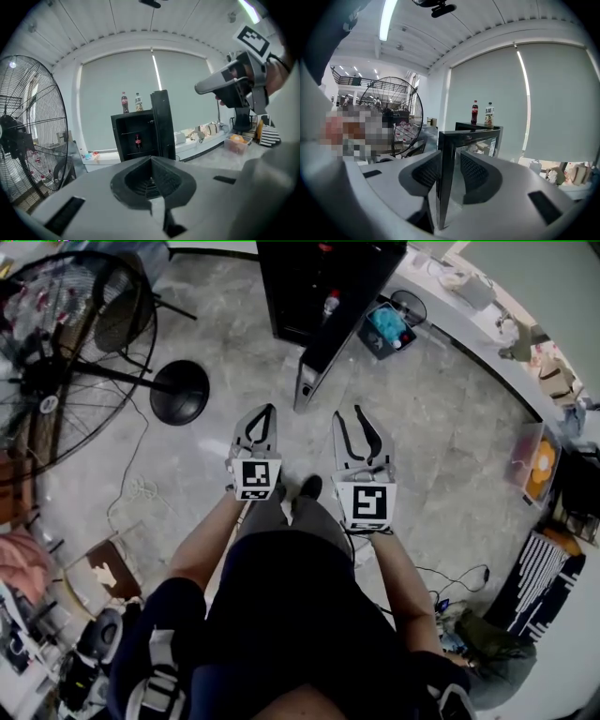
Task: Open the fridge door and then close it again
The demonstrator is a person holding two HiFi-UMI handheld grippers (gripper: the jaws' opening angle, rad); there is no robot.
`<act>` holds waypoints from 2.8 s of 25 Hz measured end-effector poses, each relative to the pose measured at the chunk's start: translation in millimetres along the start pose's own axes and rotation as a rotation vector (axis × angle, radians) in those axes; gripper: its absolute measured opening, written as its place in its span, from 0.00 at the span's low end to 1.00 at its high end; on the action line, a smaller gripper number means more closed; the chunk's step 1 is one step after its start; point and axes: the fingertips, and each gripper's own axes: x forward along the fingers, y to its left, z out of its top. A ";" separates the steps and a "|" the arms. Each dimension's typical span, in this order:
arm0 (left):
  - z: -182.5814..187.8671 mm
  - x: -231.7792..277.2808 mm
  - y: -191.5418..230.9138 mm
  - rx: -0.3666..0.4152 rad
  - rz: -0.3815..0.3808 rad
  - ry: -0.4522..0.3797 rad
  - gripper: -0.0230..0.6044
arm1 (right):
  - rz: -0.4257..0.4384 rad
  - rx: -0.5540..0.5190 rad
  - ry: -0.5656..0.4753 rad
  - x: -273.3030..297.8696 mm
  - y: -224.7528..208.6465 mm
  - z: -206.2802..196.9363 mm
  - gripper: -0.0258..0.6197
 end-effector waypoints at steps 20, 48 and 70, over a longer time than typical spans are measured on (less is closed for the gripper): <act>16.8 -52.7 59.0 -0.020 0.016 -0.050 0.07 | -0.134 0.014 0.011 67.1 22.6 -6.3 0.51; 8.5 -93.7 111.6 -0.013 0.057 -0.070 0.07 | -0.403 0.105 0.116 137.6 17.5 -47.8 0.54; 30.4 -72.8 82.2 -0.040 -0.008 -0.108 0.07 | -0.342 0.105 0.099 104.8 -10.2 -57.7 0.45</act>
